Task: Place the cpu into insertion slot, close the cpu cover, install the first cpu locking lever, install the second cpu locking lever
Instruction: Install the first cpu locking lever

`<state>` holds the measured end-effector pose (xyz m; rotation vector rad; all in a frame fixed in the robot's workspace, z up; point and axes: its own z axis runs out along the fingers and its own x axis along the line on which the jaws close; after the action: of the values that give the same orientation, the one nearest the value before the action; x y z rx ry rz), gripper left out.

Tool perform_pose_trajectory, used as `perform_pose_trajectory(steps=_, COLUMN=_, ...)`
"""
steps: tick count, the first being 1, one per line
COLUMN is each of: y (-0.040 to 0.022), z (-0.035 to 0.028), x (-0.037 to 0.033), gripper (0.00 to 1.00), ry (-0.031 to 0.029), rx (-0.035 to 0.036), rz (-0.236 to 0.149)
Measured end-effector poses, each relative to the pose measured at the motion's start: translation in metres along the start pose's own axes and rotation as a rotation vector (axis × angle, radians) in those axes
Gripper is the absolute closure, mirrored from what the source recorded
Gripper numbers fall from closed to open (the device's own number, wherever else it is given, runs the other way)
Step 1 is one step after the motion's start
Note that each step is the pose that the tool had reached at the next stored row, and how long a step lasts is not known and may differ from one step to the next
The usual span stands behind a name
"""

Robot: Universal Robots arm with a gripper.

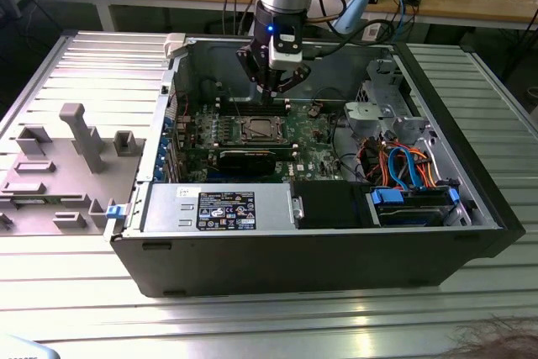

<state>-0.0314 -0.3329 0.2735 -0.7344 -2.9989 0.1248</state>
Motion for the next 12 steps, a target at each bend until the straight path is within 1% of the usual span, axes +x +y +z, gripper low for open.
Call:
perform_pose_trajectory(steps=6, y=0.0000, z=0.0000, x=0.0000, gripper=0.89, ry=-0.0017, rx=0.0006, rz=-0.019)
perform_pose_trajectory(steps=7, y=0.0001, z=0.0001, x=0.0000, gripper=0.89, ry=-0.0018, rx=-0.0003, rz=-0.025)
perform_pose_trajectory(steps=8, y=0.0000, z=0.0000, x=0.0000, gripper=0.89, ry=0.0021, rx=-0.0087, rz=-0.029)
perform_pose_trajectory(steps=9, y=0.0000, z=0.0000, x=0.0000, gripper=0.89, ry=0.0124, rx=-0.0296, rz=-0.035)
perform_pose_trajectory(steps=10, y=0.0000, z=0.0000, x=0.0000, gripper=0.89, ry=0.0280, rx=-0.0613, rz=-0.042)
perform_pose_trajectory(steps=11, y=0.0000, z=0.0000, x=0.0000, gripper=0.89, ry=0.0378, rx=-0.0818, rz=-0.049)
perform_pose_trajectory(steps=12, y=0.0000, z=0.0000, x=0.0000, gripper=0.89, ry=0.0437, rx=-0.0941, rz=-0.055)
